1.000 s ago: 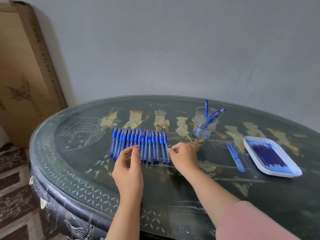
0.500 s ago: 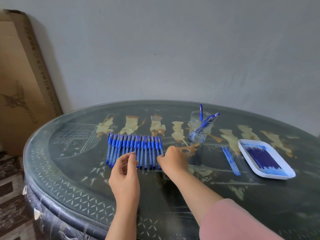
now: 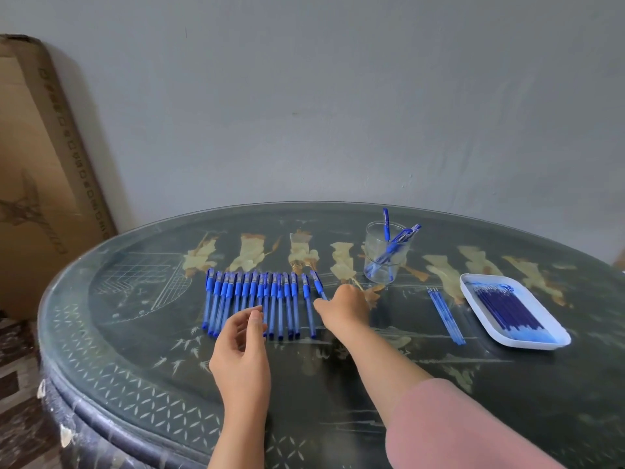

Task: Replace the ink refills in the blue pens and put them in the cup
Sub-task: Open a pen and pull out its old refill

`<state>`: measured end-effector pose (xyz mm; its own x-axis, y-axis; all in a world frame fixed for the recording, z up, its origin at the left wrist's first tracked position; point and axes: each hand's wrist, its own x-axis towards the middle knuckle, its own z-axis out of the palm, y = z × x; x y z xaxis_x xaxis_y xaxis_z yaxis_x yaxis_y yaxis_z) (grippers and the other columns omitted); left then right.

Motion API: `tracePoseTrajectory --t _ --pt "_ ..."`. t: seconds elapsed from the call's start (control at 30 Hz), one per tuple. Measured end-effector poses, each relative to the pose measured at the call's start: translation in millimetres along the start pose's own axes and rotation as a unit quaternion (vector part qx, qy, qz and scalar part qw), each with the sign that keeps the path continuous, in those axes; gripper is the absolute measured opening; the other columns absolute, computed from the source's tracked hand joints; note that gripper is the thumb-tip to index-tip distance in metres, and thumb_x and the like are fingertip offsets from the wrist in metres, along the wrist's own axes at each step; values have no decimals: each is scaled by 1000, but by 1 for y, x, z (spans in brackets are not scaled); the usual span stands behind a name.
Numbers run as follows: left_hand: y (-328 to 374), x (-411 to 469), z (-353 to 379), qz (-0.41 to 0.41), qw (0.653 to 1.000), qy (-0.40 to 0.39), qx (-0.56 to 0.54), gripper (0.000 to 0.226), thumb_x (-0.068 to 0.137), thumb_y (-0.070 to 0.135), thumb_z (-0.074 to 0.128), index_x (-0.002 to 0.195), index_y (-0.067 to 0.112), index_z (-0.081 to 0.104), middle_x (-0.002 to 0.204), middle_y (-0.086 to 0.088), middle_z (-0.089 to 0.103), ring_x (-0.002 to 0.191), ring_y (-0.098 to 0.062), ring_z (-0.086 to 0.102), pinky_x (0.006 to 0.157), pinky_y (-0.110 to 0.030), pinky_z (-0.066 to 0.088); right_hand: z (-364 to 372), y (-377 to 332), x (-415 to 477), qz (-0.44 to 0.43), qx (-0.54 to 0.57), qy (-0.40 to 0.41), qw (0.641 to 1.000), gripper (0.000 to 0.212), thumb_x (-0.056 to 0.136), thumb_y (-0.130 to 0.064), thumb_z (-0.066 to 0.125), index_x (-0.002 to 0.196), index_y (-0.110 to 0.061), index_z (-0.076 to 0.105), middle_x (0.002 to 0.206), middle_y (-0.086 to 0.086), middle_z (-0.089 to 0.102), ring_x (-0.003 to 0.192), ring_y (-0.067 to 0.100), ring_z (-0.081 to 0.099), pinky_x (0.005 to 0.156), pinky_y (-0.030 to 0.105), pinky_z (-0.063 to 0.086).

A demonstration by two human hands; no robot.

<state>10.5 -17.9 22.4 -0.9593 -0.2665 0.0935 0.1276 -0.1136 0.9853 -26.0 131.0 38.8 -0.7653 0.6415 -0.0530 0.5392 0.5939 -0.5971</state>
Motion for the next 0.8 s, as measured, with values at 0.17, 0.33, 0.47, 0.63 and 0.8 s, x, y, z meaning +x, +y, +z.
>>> tracePoseTrajectory --t 0.17,0.33,0.47,0.63,0.8 --pt "-3 0 -1 -5 1000 -7 8 10 94 29 61 90 30 70 84 12 72 90 -12 68 90 -44 55 -22 14 0 7 105 -6 994 32 87 -23 61 59 -12 48 61 2 53 57 19 49 55 26 41" --pt "4 -5 -3 30 997 -57 48 15 93 26 63 105 32 69 102 14 71 90 6 64 75 -10 43 -58 46 -44 -66 170 -54 982 12 86 -16 63 75 -13 64 72 -1 63 61 10 53 52 16 42" --pt "3 -9 -1 72 978 -181 75 35 92 22 64 125 32 63 104 17 71 97 7 65 81 -6 47 -67 76 -74 -150 141 -104 973 4 87 -17 67 85 -19 65 83 -6 65 68 -1 56 66 14 50" --pt "3 -18 3 31 960 -271 54 20 86 15 69 104 23 71 82 0 75 81 -16 72 79 -23 55 -70 103 -87 -210 97 -92 969 11 90 -14 65 90 -24 61 90 -7 60 84 0 56 76 16 49" --pt "1 -26 8 -42 950 -310 17 12 84 4 70 95 6 67 82 -10 75 81 -26 73 73 -24 57 -51 115 -88 -276 51 22 959 25 90 -49 57 112 -37 59 94 -23 54 81 1 55 72 16 45"
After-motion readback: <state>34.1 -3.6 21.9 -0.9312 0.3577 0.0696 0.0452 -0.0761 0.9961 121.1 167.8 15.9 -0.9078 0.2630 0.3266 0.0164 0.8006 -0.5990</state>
